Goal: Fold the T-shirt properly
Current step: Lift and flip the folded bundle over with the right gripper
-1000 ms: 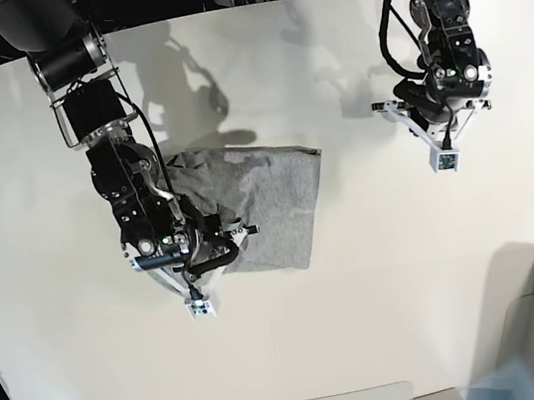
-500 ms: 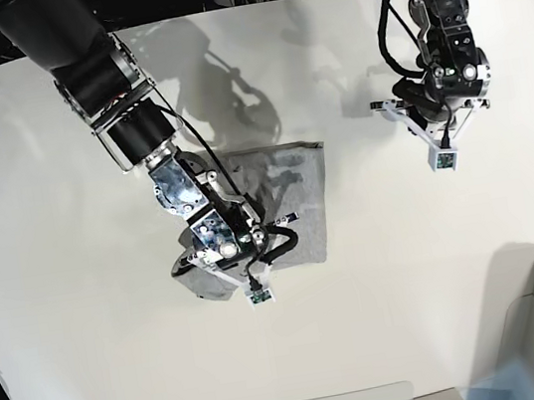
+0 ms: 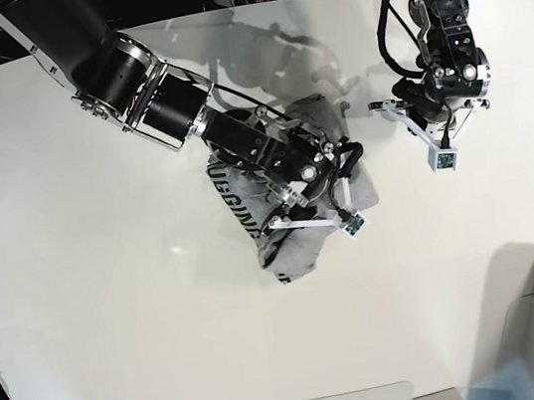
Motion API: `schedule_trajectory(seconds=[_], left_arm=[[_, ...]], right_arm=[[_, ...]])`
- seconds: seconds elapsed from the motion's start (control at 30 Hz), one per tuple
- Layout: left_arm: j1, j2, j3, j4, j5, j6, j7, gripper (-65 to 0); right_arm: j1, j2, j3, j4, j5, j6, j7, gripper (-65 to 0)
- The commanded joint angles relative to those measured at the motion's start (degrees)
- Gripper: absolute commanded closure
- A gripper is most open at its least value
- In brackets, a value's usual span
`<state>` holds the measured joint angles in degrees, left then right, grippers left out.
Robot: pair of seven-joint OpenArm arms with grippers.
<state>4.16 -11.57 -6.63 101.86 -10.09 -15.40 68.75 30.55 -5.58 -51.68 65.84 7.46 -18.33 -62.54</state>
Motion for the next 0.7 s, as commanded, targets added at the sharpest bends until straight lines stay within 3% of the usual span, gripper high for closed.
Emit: schedule_trajectory(seconds=[0.0,0.43,0.6,0.67], left_arm=[[-0.69,-0.43,0.00,0.77,0.11,0.15,-0.93,0.0],[-0.69,-0.43,0.00,0.77,0.11,0.15,-0.93,0.0],[-0.69,-0.34,0.00,0.95,0.11,0.15,-0.93,0.0],[-0.95,-0.34,0.00,0.95,0.11,0.15,-0.93,0.0]], right_arm=[[1.32,-0.79,-0.14,2.42,-0.56,-0.27,0.79,-18.7],[-3.07,0.71,0.30,22.73,-0.65,0.00,0.79,-18.6],[-4.39,5.54,11.46,28.18,-0.39,0.00,0.61,-18.3],[-4.48,6.95,15.86,27.65,-0.30,0.17,0.52,-15.5]])
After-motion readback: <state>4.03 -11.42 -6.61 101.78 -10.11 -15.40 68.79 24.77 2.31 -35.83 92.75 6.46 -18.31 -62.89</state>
